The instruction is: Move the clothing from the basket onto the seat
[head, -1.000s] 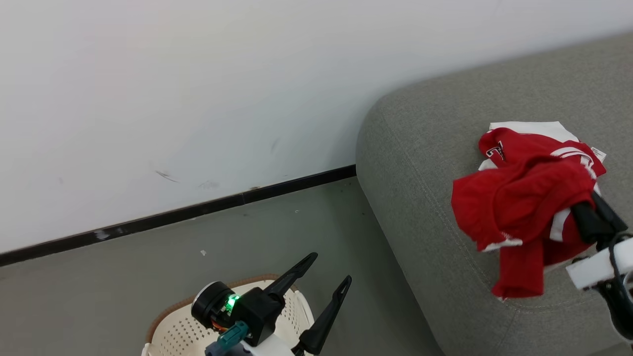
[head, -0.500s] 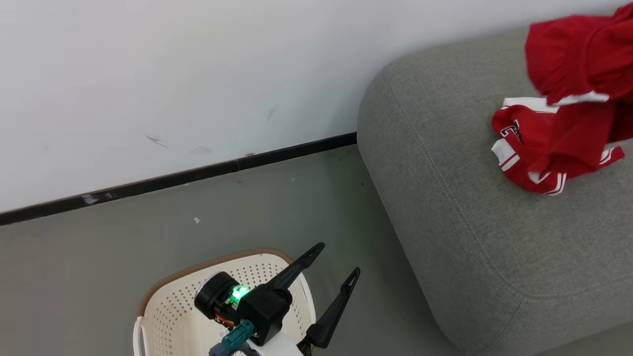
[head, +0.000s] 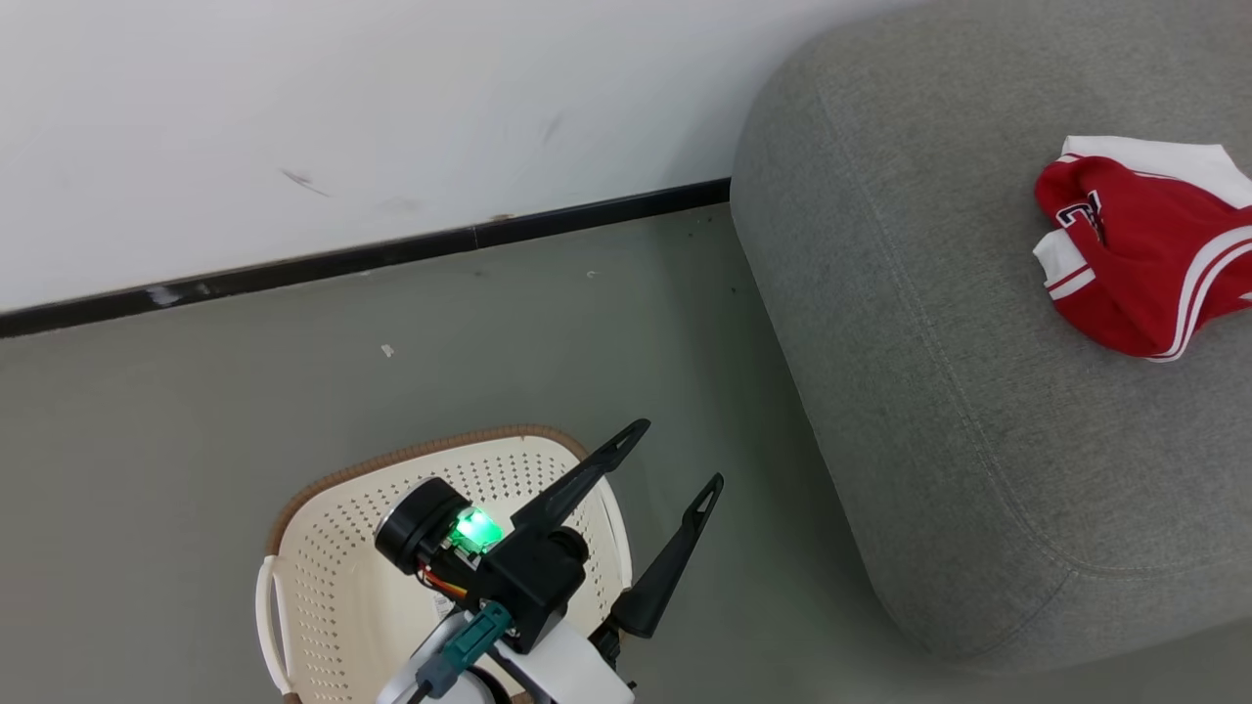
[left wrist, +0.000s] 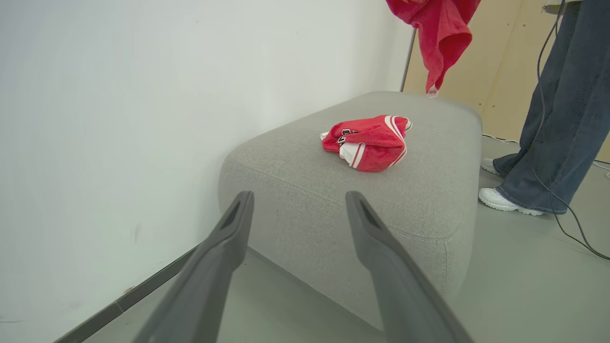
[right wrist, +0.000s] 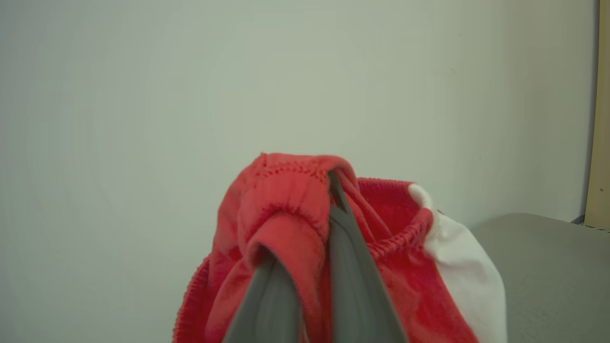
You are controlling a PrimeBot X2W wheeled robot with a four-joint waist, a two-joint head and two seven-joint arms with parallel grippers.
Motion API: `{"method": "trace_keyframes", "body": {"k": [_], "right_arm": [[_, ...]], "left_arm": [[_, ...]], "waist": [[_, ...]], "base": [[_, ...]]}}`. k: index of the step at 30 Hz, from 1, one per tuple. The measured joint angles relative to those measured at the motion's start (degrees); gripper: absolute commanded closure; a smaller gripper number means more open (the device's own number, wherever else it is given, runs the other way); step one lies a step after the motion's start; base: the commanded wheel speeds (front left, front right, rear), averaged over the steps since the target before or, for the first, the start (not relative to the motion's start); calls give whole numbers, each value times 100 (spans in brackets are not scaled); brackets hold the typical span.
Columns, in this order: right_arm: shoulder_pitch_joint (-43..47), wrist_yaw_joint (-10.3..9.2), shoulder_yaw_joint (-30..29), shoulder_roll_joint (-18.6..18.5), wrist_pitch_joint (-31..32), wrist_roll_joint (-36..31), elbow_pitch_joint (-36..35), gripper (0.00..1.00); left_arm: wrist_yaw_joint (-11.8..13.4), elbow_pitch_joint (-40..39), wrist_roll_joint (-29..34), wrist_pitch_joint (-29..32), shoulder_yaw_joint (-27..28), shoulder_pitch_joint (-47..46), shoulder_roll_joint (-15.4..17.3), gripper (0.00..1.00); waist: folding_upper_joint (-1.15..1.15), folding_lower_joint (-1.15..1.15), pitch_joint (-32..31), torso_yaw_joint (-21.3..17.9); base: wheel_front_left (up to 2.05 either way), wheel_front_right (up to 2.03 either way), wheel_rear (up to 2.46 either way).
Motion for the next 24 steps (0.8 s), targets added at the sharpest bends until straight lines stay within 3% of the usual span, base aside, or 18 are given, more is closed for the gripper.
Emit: {"method": "trace_keyframes", "body": {"k": [7,12,24], "right_arm": [[107,0,-388,41,-10,-147,738,100],[376,0,-605,294,-186,-356,1327,100],[379,0,-233,955,-506,-637,1611,100]], "left_arm": [[19,-160,166,123,-49,-255,87,0],[-11,-242,333,208,-119,-433,112,0],[-90,-337,430,350,-176,-788,121,0]], "waist": [[0,0,370,120],[0,0,633,216],[0,0,1154,474]], "base": [[0,0,0],[0,0,0],[0,0,0]]}}
